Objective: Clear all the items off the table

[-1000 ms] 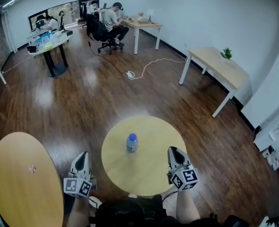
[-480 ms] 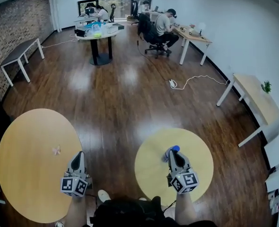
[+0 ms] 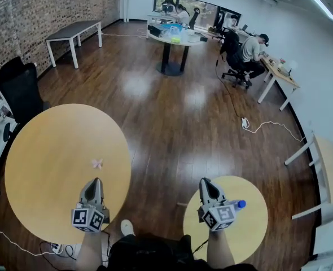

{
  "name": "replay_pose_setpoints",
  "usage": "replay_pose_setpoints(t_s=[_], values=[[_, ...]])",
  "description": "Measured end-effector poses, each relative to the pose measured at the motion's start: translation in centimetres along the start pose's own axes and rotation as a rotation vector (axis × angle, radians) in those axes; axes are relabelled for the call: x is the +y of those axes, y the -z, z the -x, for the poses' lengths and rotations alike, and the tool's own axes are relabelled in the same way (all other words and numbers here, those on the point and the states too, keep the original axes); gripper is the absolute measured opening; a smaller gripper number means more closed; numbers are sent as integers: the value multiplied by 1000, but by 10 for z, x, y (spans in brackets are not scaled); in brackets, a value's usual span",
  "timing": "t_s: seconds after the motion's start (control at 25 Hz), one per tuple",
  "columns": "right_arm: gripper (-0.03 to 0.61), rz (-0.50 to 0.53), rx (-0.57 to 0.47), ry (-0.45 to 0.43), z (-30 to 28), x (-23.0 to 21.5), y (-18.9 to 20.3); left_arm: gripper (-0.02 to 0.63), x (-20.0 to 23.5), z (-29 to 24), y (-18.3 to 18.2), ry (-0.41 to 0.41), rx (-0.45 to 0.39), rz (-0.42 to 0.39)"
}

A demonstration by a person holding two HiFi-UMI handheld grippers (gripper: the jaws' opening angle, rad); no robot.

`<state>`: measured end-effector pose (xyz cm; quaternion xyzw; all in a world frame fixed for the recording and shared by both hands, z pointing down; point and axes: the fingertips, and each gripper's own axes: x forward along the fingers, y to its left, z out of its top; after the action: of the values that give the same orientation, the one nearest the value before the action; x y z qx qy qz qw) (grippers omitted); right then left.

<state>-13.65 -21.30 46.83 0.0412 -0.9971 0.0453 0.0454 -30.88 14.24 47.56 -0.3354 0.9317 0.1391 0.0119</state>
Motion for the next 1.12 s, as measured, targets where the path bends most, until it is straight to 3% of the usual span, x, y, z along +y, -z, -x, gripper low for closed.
replay_pose_setpoints(t_s=[0.44,0.72,0.96,1.12], values=[[5,41,59,-297,-140,142,16,0,141,66,-35,-270,-46,-33],[6,105,104,-507,-202,249,21,0,202,117,-60,-401,-84,-48],[6,242,125,-641,-231,294,22,0,216,134,-66,-507,-115,-32],[23,257,162,-707,-253,301,20,0,199,122,-73,-536,-96,-55]])
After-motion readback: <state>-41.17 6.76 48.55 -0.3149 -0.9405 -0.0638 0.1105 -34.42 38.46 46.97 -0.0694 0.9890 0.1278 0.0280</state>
